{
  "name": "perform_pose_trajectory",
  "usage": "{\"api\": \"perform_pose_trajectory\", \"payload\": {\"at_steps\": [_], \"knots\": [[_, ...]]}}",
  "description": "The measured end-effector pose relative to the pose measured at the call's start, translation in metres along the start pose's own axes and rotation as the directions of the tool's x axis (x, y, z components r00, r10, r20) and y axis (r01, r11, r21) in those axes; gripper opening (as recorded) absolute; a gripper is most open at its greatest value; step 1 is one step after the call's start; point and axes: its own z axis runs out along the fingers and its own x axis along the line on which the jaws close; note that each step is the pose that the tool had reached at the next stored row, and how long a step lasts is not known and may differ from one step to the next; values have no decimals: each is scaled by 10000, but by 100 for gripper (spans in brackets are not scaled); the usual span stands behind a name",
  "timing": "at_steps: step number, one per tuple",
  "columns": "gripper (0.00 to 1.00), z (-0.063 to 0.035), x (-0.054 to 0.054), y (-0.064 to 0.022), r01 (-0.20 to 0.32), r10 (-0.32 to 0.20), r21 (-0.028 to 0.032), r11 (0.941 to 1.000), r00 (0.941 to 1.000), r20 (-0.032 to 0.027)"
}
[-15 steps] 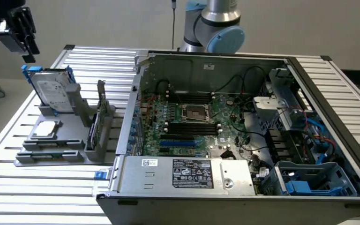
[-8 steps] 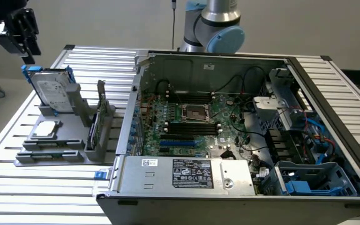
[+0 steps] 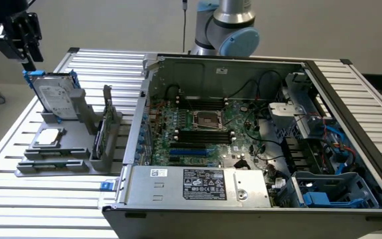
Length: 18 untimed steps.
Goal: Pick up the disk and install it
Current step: 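Pick up the disk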
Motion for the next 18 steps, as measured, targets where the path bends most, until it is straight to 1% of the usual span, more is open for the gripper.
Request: {"api": "perform_pose_trajectory", "payload": {"at_steps": [1,2,3,4,5,6,8,18], "knots": [[48,0,1,0,-2,2,-19,10000,9999,-122],[48,0,1,0,-5,4,-32,10000,9997,-229],[48,4,1,0,-7,6,-36,10000,9995,-307],[48,12,1,1,-9,7,-40,10000,9993,-365],[48,25,0,1,-10,8,-43,10000,9992,-396],[48,40,0,2,-10,8,-42,10000,9991,-413],[48,74,-3,6,-11,10,-29,10000,9991,-427],[48,250,-10,27,-17,20,71,10000,9990,-439]]}}
